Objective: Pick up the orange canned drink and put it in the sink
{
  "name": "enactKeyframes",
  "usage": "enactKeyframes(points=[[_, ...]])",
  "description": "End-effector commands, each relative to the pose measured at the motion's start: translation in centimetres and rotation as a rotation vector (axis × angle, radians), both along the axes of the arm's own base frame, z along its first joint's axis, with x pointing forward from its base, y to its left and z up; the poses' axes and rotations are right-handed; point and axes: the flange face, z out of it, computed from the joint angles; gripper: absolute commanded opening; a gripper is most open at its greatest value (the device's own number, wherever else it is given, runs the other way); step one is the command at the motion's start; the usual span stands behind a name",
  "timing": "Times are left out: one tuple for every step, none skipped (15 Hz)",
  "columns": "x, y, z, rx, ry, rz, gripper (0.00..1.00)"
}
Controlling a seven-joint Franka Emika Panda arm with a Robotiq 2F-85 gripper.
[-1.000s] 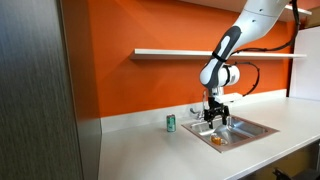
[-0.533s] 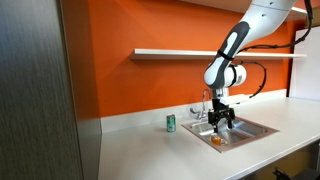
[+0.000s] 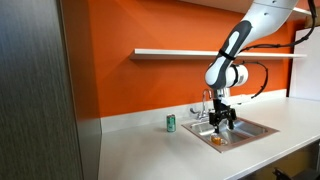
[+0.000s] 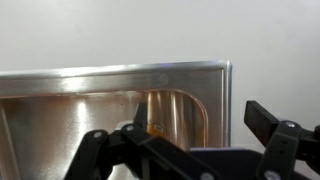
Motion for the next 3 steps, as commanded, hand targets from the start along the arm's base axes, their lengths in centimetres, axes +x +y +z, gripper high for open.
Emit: enactKeyframes(points=[[0.02, 0.01, 0.01, 0.0, 0.001, 0.0, 1.0], [0.02, 0.01, 0.02, 0.0, 0.001, 0.0, 1.0], [0.02, 0.01, 0.01, 0.0, 0.001, 0.0, 1.0]])
